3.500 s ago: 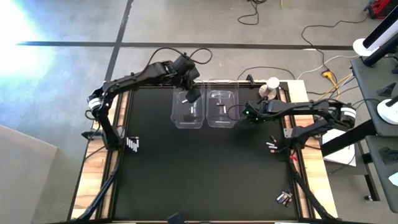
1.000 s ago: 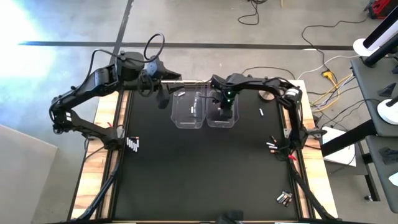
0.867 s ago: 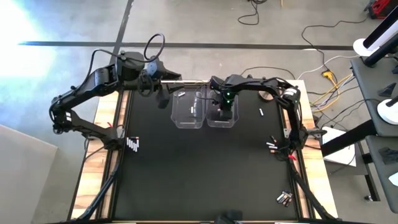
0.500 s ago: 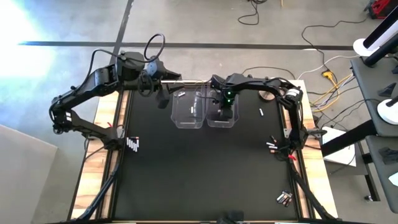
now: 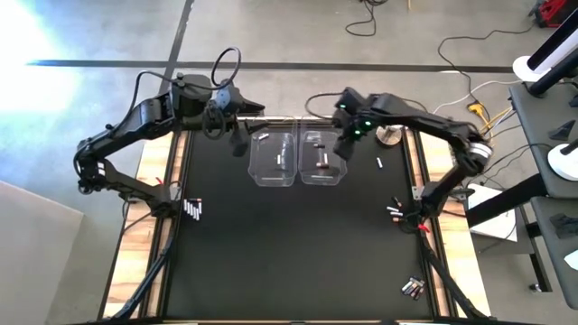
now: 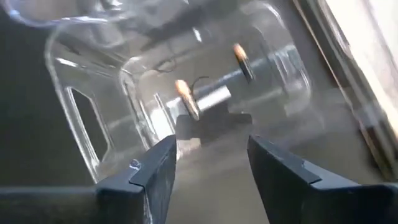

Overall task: Sort batteries
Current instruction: Put the white battery into the left transparent bin

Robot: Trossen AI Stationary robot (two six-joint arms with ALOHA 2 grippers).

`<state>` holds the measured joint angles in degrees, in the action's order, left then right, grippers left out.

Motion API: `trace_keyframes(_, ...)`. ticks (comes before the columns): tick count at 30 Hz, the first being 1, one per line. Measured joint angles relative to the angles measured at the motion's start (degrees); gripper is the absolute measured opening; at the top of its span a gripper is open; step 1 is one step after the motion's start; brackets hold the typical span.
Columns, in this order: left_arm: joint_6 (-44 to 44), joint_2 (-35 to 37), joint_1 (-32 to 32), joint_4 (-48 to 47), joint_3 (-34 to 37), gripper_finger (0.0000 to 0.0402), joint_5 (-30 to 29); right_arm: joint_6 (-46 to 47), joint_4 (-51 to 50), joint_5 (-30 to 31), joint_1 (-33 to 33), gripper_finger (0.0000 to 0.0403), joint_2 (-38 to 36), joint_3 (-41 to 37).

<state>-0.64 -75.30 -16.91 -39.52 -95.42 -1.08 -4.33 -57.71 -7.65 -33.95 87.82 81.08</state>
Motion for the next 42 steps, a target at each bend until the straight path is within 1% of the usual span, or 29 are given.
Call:
trace_keyframes(5,-0.1,-0.9,0.0,0.1,0.0,0.0204,0.0,14.9,-0.5,3.8,-3.0,0.0194,-9.3,-11.9)
trace_keyframes(9,-0.2,-1.9,0.0,0.3,0.0,0.0204,0.0,26.7,1.3,6.7,-4.7,0.0183,-13.6,-23.0)
trace_keyframes(12,-0.3,-2.8,0.0,0.7,0.0,0.0204,0.0,32.6,5.8,7.8,-5.9,0.0173,-14.8,-29.8)
trace_keyframes(15,-0.3,-3.4,0.0,1.1,0.0,0.0204,0.1,36.6,11.3,8.5,-7.0,0.016,-14.2,-34.8)
trace_keyframes(17,-0.3,-3.8,0.0,1.1,0.0,0.0204,0.1,39.5,14.1,11.4,-7.8,0.0151,-13.0,-36.9)
trace_keyframes(21,0.9,-4.0,0.0,1.0,0.0,0.0204,0.2,40.8,14.9,18.0,-9.5,0.0136,-9.8,-38.1)
trace_keyframes(23,1.3,-4.0,0.0,0.8,0.0,0.0204,0.2,40.5,15.2,19.2,-10.0,0.0132,-8.4,-38.1)
trace_keyframes(29,1.7,-3.8,0.7,0.7,0.0,0.0204,0.3,38.6,17.2,19.2,-11.3,0.0119,-2.6,-37.9)
trace_keyframes(33,1.7,-3.8,1.0,-0.1,0.0,0.0204,0.3,38.0,17.6,18.1,-11.7,0.0102,1.3,-37.9)
trace_keyframes(37,1.7,-3.8,1.0,-0.2,0.0,0.0204,0.3,37.3,18.1,17.2,-11.7,0.0072,3.4,-37.8)
trace_keyframes(42,1.6,-3.7,1.2,-0.2,0.0,0.0204,1.0,36.7,18.3,16.5,-11.7,0.0029,3.4,-37.9)
